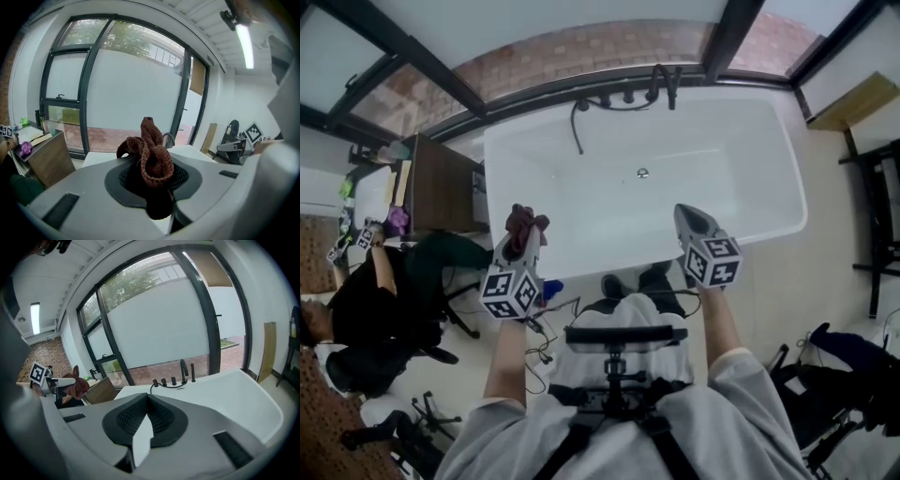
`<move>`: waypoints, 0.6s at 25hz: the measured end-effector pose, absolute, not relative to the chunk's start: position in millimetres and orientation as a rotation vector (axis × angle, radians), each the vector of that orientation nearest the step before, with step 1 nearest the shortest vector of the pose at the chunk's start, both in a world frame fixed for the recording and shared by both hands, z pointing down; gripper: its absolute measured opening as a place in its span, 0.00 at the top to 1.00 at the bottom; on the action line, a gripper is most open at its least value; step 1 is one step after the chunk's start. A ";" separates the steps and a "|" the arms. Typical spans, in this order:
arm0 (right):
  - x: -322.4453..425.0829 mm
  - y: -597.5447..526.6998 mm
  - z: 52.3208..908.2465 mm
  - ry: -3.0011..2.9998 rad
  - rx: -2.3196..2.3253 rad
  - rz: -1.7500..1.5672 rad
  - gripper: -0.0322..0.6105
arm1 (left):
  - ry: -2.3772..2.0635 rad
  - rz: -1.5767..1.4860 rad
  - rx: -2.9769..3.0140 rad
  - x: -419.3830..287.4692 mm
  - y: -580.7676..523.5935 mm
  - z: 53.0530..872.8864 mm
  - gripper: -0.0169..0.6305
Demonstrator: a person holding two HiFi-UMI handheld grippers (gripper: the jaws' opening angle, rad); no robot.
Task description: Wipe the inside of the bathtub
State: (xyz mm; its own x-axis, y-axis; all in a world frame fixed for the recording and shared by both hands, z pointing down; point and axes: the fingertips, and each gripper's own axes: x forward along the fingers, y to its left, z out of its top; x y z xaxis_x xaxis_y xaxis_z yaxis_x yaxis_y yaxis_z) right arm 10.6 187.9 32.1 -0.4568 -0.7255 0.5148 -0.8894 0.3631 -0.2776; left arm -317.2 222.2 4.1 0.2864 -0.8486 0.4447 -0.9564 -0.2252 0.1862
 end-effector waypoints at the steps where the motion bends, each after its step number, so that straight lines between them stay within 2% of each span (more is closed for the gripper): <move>1: 12.2 184.6 31.8 -2.324 1.414 0.753 0.94 | -1.617 0.347 2.140 -312.1 218.5 5.0 0.83; 11: 47.0 137.2 31.6 -2.372 1.291 0.754 0.94 | -1.617 0.450 2.174 -232.1 171.6 -3.8 0.83; 15: 54.9 119.0 37.1 -2.422 1.235 0.778 0.94 | -1.624 0.594 2.207 -203.0 158.6 -2.4 0.83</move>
State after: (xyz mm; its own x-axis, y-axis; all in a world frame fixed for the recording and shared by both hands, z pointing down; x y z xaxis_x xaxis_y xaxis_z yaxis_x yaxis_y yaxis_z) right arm 54.9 119.0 37.1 -0.5791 -0.6448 0.4989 -0.8147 0.4801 -0.3253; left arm -203.0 158.6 -2.4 0.2609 -0.8158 0.5161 -0.9563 -0.2917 0.0223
